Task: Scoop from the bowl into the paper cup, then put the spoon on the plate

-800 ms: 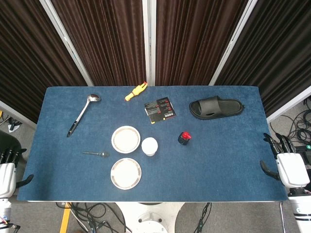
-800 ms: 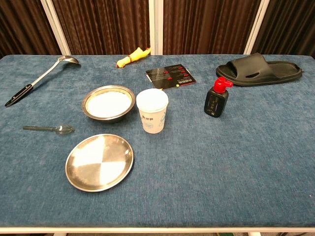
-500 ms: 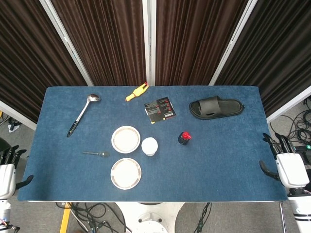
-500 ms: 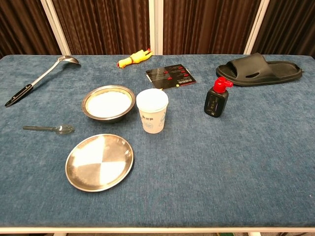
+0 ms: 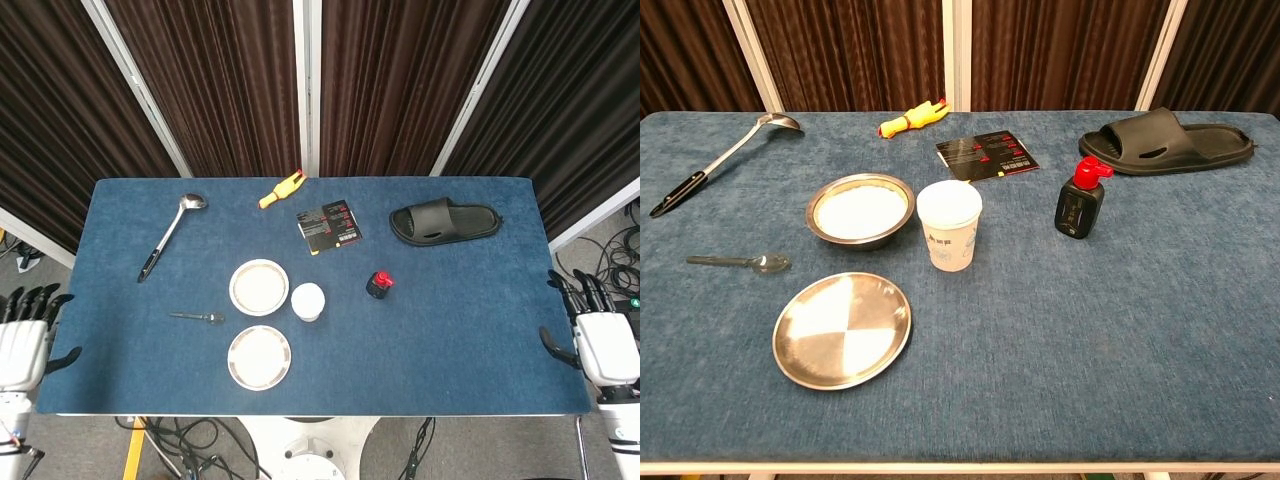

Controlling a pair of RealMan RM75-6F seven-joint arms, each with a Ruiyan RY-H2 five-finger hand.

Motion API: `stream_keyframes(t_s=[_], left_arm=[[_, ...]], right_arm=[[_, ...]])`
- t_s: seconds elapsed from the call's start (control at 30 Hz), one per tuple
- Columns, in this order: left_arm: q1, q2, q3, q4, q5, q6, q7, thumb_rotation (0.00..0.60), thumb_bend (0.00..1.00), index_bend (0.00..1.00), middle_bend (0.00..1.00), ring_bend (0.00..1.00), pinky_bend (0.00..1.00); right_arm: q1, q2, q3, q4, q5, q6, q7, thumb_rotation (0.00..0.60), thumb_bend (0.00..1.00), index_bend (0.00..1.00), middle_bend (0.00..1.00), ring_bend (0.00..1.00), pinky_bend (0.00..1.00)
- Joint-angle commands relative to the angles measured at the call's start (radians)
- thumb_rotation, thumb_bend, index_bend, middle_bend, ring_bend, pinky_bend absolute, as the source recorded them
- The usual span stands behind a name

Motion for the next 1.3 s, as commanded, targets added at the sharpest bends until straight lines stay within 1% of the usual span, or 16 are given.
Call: stream_keyframes(t_s=[0.03, 0.07, 0.1, 0.13, 0.2, 0.27, 0.3, 0.33, 0.37, 0.43, 0.53, 0.73, 0.87, 1.1, 1.3], left_arm=[[-0.105, -0.002, -0.037, 0.060, 0.001, -0.129, -0.054, 0.600, 0.16, 0.35, 0.35, 0.23, 0.23], [-0.129, -0.012, -0.043, 0.078, 0.000, -0.162, -0.070, 0.600, 0.17, 0.36, 0.37, 0.25, 0.30], [-0.162, -0.023, -0.049, 0.099, -0.005, -0.212, -0.101, 0.600, 0.18, 0.37, 0.39, 0.27, 0.35], [-0.187, -0.031, -0.052, 0.113, -0.012, -0.255, -0.123, 0.600, 0.20, 0.39, 0.42, 0.31, 0.44], [-0.246, -0.050, -0.056, 0.143, -0.027, -0.353, -0.166, 0.600, 0.25, 0.44, 0.50, 0.42, 0.59], [-0.289, -0.074, -0.059, 0.171, -0.035, -0.419, -0.190, 0.600, 0.30, 0.48, 0.61, 0.55, 0.75], [-0.314, -0.093, -0.059, 0.190, -0.040, -0.454, -0.200, 0.600, 0.31, 0.49, 0.65, 0.59, 0.80], [-0.331, -0.106, -0.058, 0.203, -0.042, -0.478, -0.205, 0.600, 0.33, 0.50, 0.71, 0.67, 0.87], [-0.345, -0.121, -0.057, 0.217, -0.046, -0.498, -0.208, 0.600, 0.34, 0.51, 0.76, 0.71, 0.91], [-0.371, -0.152, -0.050, 0.242, -0.055, -0.535, -0.207, 0.600, 0.35, 0.52, 0.81, 0.78, 0.96], [-0.392, -0.196, -0.042, 0.269, -0.073, -0.563, -0.204, 0.600, 0.36, 0.53, 0.86, 0.83, 1.00], [-0.416, -0.268, -0.032, 0.315, -0.130, -0.608, -0.194, 0.600, 0.36, 0.54, 0.91, 0.89, 1.00], [-0.423, -0.306, -0.030, 0.337, -0.183, -0.630, -0.176, 0.600, 0.36, 0.54, 0.93, 0.91, 1.00], [-0.422, -0.351, -0.021, 0.360, -0.272, -0.635, -0.103, 0.600, 0.33, 0.54, 0.94, 0.91, 1.00], [-0.435, -0.376, -0.028, 0.380, -0.319, -0.642, -0.072, 0.600, 0.35, 0.54, 0.94, 0.91, 1.00]], right_arm=[[0.004, 0.000, 0.003, 0.002, 0.002, -0.003, 0.001, 0.600, 0.27, 0.07, 0.21, 0.00, 0.07], [0.005, 0.000, 0.003, 0.003, 0.002, -0.004, 0.001, 0.600, 0.27, 0.07, 0.21, 0.00, 0.07], [0.006, -0.001, 0.004, 0.004, 0.003, -0.006, 0.002, 0.600, 0.27, 0.07, 0.21, 0.00, 0.07], [0.007, 0.000, 0.004, 0.005, 0.004, -0.007, 0.002, 0.600, 0.27, 0.07, 0.21, 0.00, 0.07], [0.008, 0.000, 0.003, 0.006, 0.005, -0.010, 0.003, 0.600, 0.27, 0.07, 0.21, 0.00, 0.07], [0.009, 0.000, 0.004, 0.008, 0.006, -0.012, 0.004, 0.600, 0.27, 0.07, 0.21, 0.00, 0.07], [0.009, 0.000, 0.004, 0.008, 0.007, -0.013, 0.003, 0.600, 0.27, 0.07, 0.21, 0.00, 0.07], [0.010, 0.000, 0.004, 0.008, 0.008, -0.014, 0.003, 0.600, 0.27, 0.07, 0.21, 0.00, 0.07], [0.010, 0.001, 0.003, 0.008, 0.008, -0.015, 0.003, 0.600, 0.27, 0.07, 0.21, 0.00, 0.07], [0.010, 0.002, 0.002, 0.008, 0.010, -0.017, 0.002, 0.600, 0.27, 0.07, 0.21, 0.00, 0.07], [0.011, 0.002, 0.001, 0.009, 0.015, -0.025, 0.002, 0.600, 0.27, 0.07, 0.21, 0.00, 0.07], [0.018, -0.002, -0.002, 0.010, 0.016, -0.040, 0.001, 0.600, 0.27, 0.07, 0.21, 0.00, 0.07], [0.019, -0.003, -0.003, 0.009, 0.018, -0.044, 0.001, 0.600, 0.27, 0.07, 0.21, 0.00, 0.07], [0.018, -0.001, -0.006, 0.006, 0.021, -0.047, -0.001, 0.600, 0.27, 0.07, 0.22, 0.00, 0.07], [0.017, -0.001, -0.007, 0.004, 0.021, -0.045, -0.002, 0.600, 0.27, 0.07, 0.22, 0.00, 0.07]])
